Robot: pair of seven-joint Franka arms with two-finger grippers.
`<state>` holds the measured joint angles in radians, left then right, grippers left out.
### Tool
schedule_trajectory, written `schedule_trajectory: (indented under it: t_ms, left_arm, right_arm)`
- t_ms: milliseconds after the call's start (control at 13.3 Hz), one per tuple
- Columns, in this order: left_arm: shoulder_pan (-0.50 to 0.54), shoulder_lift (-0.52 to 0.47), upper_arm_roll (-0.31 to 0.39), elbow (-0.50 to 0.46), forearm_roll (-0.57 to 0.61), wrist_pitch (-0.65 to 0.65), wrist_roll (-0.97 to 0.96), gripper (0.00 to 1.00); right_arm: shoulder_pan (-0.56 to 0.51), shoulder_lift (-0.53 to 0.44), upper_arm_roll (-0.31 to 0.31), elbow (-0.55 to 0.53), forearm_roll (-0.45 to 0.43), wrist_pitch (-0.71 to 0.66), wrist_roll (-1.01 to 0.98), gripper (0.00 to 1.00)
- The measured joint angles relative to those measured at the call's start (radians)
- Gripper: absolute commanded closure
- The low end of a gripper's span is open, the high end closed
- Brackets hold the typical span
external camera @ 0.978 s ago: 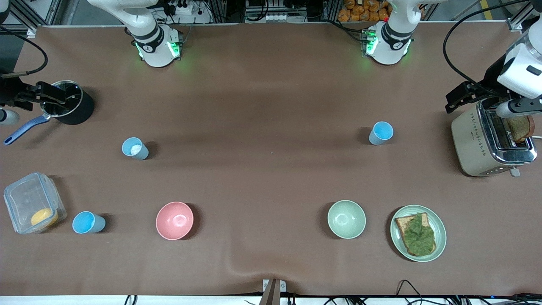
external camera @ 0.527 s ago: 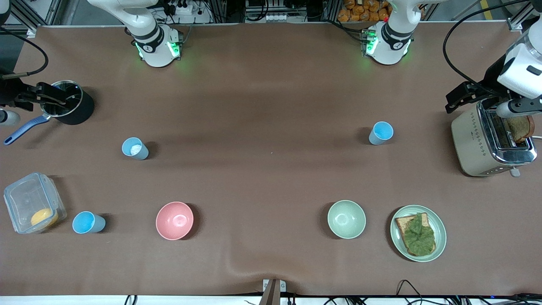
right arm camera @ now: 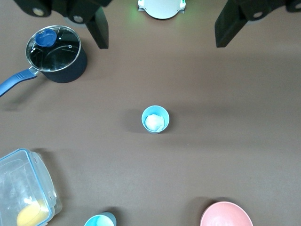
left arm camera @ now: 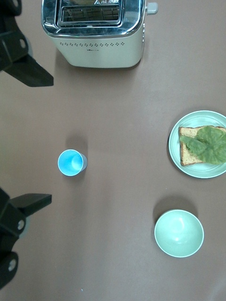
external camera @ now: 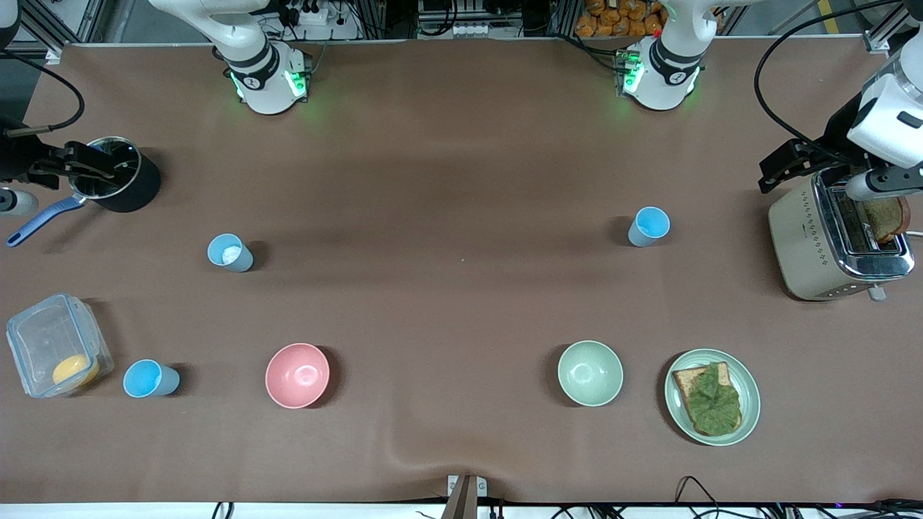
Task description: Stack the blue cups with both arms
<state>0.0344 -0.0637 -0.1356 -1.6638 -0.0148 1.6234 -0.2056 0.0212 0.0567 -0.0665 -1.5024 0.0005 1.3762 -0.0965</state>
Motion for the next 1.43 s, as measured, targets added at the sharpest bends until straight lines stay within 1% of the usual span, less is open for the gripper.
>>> schedule_trajectory:
  t_ms: [903, 1053, 1429]
  left_arm:
    - [0.000, 0.000, 0.000, 0.000, 0.000, 0.000, 0.000, 0.00]
    - [0.000, 0.000, 0.000, 0.000, 0.000, 0.000, 0.000, 0.00]
    - [0.000, 0.000, 0.000, 0.000, 0.000, 0.000, 0.000, 0.00]
  right_arm:
    - [0.002, 0.013, 0.003, 0.003, 0.000, -0.019, 0.005, 0.00]
    - [0.006, 0.034, 0.008, 0.002, -0.003, -0.020, 0.004, 0.00]
    - [0.024, 0.125, 0.006, -0.012, -0.034, -0.010, 0.004, 0.00]
